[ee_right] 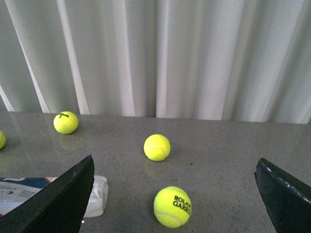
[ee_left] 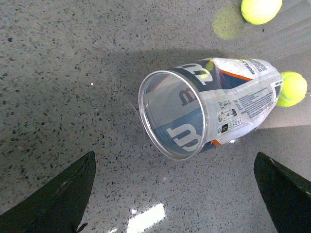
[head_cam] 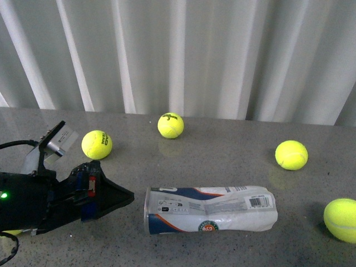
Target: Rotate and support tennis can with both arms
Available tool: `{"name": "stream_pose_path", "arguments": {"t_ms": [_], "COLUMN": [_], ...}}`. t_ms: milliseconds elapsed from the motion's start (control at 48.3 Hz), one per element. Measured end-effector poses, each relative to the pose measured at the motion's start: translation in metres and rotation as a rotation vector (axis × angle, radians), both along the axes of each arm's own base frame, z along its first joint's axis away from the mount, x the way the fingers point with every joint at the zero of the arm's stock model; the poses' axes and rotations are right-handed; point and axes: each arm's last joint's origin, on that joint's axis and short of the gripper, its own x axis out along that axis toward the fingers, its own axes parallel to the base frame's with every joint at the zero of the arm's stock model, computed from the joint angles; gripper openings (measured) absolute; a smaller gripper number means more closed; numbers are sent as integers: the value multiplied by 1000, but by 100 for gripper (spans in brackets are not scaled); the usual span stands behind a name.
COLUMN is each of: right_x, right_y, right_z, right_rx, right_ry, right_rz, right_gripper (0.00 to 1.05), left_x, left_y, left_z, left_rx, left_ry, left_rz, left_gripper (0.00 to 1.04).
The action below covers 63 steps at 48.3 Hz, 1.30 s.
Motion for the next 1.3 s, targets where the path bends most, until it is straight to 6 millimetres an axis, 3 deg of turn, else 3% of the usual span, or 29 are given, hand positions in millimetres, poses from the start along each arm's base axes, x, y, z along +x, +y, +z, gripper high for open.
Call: {"name": "stream_pose_path", "arguments": {"t_ms": [269, 911, 1014, 1304], "right_x": [0, 0, 0, 0], "right_y": [0, 0, 0, 0], "right_z": [0, 0, 0, 0], "right_rx": [0, 0, 0, 0], "right_ry": [0, 0, 0, 0], "right_rz": [0, 0, 0, 0], "right_gripper": [98, 98, 98, 98], "left_x": [24, 43, 45, 46], "left_y": [-25, -49, -51, -56], "left_z": [-13, -36, -35, -33], "left_rx": [-8, -143, -179, -291], "left_ry": [16, 123, 154, 197], "left_rz": [-59, -40, -22, 19], "left_gripper": [98, 97, 75, 34]}}
